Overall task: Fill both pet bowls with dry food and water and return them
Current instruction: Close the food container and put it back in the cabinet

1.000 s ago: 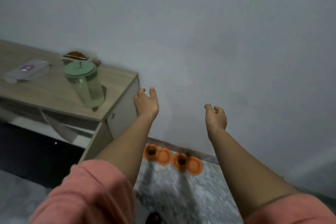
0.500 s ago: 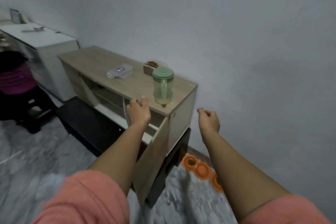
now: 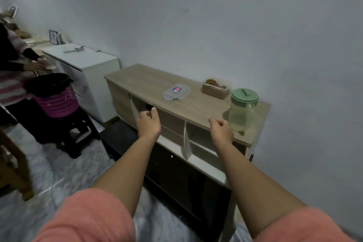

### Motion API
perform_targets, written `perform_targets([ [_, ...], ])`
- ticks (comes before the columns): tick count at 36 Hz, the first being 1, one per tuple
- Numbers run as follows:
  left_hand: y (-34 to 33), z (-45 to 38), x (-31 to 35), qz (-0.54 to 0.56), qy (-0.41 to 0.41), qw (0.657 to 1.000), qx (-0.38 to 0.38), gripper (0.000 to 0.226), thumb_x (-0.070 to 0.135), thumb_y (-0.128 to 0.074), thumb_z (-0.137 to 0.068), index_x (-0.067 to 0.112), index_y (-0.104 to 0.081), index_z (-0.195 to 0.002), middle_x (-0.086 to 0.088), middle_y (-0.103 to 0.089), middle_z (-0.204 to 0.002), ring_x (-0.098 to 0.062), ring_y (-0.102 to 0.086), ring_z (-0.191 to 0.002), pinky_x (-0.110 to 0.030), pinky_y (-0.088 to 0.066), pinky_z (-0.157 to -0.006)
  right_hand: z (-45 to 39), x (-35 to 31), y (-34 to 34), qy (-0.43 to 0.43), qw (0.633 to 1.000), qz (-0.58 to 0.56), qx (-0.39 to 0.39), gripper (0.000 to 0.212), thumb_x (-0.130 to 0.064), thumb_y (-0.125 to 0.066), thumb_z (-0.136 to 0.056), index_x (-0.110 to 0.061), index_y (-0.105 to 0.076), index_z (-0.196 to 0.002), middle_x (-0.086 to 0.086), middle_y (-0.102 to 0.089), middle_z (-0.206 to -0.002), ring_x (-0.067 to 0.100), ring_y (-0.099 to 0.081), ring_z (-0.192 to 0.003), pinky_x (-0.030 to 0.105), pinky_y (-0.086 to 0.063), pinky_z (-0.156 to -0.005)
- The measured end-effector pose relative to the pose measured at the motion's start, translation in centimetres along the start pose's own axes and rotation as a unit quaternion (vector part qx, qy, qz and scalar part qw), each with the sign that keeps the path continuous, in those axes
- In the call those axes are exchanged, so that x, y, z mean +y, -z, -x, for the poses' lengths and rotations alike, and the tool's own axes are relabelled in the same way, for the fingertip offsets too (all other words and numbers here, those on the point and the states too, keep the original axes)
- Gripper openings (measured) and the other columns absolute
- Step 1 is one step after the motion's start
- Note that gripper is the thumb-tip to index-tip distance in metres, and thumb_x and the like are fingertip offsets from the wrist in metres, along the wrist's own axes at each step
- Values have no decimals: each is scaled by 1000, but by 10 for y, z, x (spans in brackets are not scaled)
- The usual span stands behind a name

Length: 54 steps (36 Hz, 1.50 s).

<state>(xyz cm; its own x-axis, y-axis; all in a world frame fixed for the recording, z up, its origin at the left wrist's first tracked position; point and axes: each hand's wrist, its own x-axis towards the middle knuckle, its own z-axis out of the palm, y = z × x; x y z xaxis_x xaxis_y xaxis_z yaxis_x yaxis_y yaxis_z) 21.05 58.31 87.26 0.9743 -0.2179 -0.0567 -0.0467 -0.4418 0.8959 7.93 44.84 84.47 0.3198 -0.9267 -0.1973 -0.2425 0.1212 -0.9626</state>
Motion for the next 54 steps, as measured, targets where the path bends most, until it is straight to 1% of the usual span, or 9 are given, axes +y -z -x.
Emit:
perform_targets([
  [8,8,-76,-16,-5,17,999,-38,54,44,-31,-101,3,-52,-128,-17,-53,-131,-32,-51,-117,-37,-38,-91,-27,-10,-57,-23,999,15,37,38,-37,-56,-86,-12,-61,-114,10,-57,-123,26,-54,-108,29,-36,-86],
  [16,-41,-160,-7,1,34,997,-64,57,47,-32,-96,0,-59,-115,-24,-59,-120,-38,-55,-111,-47,-43,-100,-109,-33,-98,-20,998,28,60,41,-38,-57,-85,-12,-60,-116,9,-58,-125,27,-54,-112,34,-40,-98],
  [22,-70,-227,22,-19,31,997,-74,48,36,-36,-101,0,-55,-126,-22,-55,-132,-35,-49,-125,-38,-36,-104,-188,-59,-143,-24,998,27,59,40,-38,-56,-85,-9,-63,-111,11,-61,-119,28,-56,-109,37,-44,-97],
  [31,-105,-304,25,-64,59,990,-108,49,36,-33,-101,-2,-53,-126,-22,-55,-131,-36,-50,-122,-38,-38,-101,-248,-77,-197,-18,998,55,29,38,-37,-56,-86,-11,-63,-114,8,-63,-119,26,-56,-111,34,-43,-95],
  [36,-139,-353,15,-109,70,979,-158,51,34,-35,-99,-6,-55,-123,-26,-57,-128,-39,-52,-119,-38,-40,-97,-287,-70,-222,-49,997,63,22,41,-38,-58,-86,-12,-61,-117,7,-62,-121,26,-56,-112,37,-45,-98],
  [43,-173,-426,4,-188,69,943,-266,54,36,-48,-95,-6,-53,-127,-26,-57,-130,-38,-55,-120,-35,-44,-95,-338,-64,-266,-86,993,78,28,34,-37,-61,-84,-12,-65,-107,4,-63,-105,22,-57,-101,35,-46,-91],
  [48,-189,-476,-3,-230,61,917,-320,57,35,-60,-89,-5,-52,-129,-22,-57,-132,-36,-55,-120,-32,-45,-95,-370,-66,-300,-96,989,108,38,26,-34,-64,-83,-13,-64,-97,4,-57,-92,20,-53,-88,27,-38,-74],
  [50,-193,-492,-6,-249,56,902,-348,56,35,-61,-89,-5,-55,-127,-21,-58,-130,-35,-56,-118,-31,-45,-92,-381,-67,-311,-106,987,113,35,29,-34,-64,-83,-15,-62,-105,8,-57,-100,22,-54,-95,30,-42,-79],
  [54,-205,-519,-9,-295,30,871,-391,56,41,-61,-89,-3,-58,-125,-20,-58,-130,-34,-56,-118,-31,-45,-93,-400,-71,-324,-124,984,117,52,58,-30,-65,-86,-8,-46,-137,12,-50,-139,29,-47,-127,37,-40,-104],
])
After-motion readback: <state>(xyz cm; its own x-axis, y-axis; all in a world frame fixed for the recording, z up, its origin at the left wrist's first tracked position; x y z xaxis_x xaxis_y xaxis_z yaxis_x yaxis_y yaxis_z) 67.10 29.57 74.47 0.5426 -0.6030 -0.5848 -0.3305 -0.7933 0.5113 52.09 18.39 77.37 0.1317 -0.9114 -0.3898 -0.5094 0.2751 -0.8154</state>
